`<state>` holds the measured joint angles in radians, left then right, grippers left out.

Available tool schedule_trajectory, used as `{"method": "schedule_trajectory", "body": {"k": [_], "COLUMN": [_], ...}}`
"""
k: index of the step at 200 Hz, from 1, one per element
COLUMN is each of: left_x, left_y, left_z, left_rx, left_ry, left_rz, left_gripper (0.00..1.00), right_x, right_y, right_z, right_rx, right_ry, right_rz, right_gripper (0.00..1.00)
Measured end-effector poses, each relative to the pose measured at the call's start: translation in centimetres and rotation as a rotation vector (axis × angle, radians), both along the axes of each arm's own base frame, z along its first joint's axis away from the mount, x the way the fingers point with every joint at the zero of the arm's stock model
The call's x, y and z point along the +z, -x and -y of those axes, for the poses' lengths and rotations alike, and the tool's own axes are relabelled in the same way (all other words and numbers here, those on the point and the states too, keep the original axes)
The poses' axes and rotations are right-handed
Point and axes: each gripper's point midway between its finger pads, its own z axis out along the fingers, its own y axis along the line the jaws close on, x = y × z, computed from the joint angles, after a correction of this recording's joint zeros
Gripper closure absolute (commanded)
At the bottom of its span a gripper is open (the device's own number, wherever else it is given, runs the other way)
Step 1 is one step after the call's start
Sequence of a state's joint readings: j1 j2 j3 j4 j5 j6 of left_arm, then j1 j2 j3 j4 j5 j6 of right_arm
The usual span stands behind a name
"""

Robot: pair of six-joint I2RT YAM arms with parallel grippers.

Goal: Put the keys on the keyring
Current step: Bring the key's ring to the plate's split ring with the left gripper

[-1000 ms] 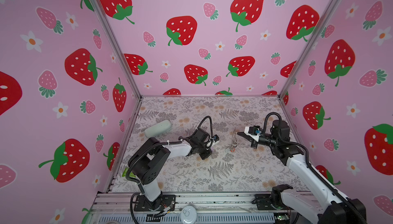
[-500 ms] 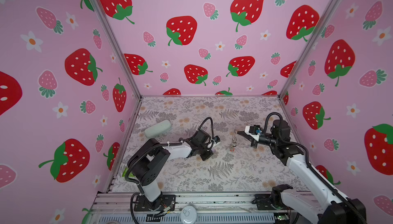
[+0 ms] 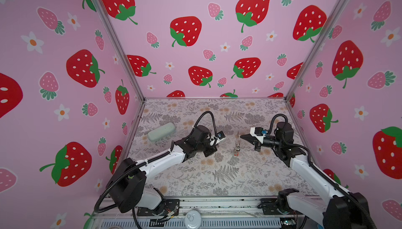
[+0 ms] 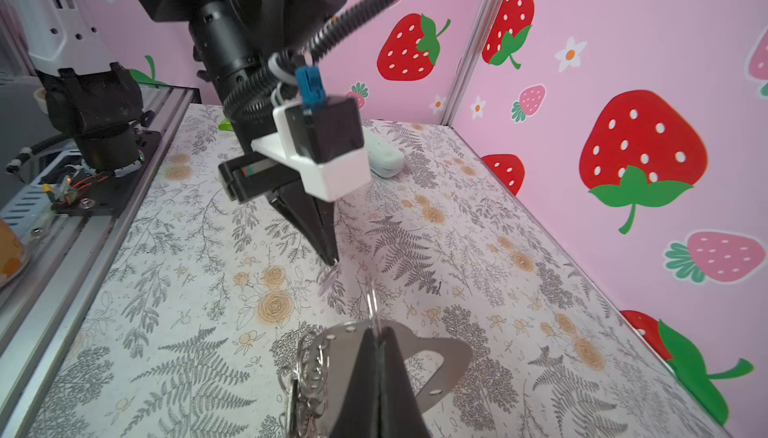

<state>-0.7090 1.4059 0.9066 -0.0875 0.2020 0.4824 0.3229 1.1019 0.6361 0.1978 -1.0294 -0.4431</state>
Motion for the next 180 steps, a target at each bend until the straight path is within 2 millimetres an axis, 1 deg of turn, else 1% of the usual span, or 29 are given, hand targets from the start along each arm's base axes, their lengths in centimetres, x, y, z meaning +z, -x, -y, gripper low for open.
{"method": "schedule_trajectory", "body": {"k": [21, 41, 70, 83, 116, 158, 180], "left_x": [2.9, 5.2, 7.9, 8.8, 10.2, 11.0, 11.4], "left_y": [-0.9, -1.4, -1.7, -1.7, -0.7, 0.9, 1.3], "left_z": [0.2, 0.4, 0.8, 0.8, 1.5, 2.3, 2.6], "left_rx": [-0.024, -0.054, -0.093, -0.107, -0.163, -0.219, -0.227], "left_ry": [-0.003, -0.006, -0.010, -0.013, -0.024, -0.051, -0.074], "left_rz": [0.085, 0.156, 0.237, 0.264, 0.320, 0.384, 0.421], "left_gripper": [1.00, 1.00, 1.00, 1.00, 1.00, 1.00, 1.00], "right_x": [-0.3, 0.0, 0.8, 1.1, 1.5, 2.4, 2.6], "right_y": [0.4, 1.0, 1.6, 1.6, 1.4, 1.1, 0.9], "right_z": [-1.5, -2.7, -3.9, -4.3, -4.5, -4.6, -4.7], "right_rx": [0.052, 0.093, 0.123, 0.126, 0.113, 0.105, 0.104], "right_ry": [0.008, 0.005, -0.004, -0.008, -0.015, -0.046, -0.058], "right_rz": [-0.027, -0.027, -0.018, -0.011, -0.002, 0.005, 0.002], "right_gripper": [1.00, 1.00, 1.00, 1.00, 1.00, 1.00, 1.00]}}
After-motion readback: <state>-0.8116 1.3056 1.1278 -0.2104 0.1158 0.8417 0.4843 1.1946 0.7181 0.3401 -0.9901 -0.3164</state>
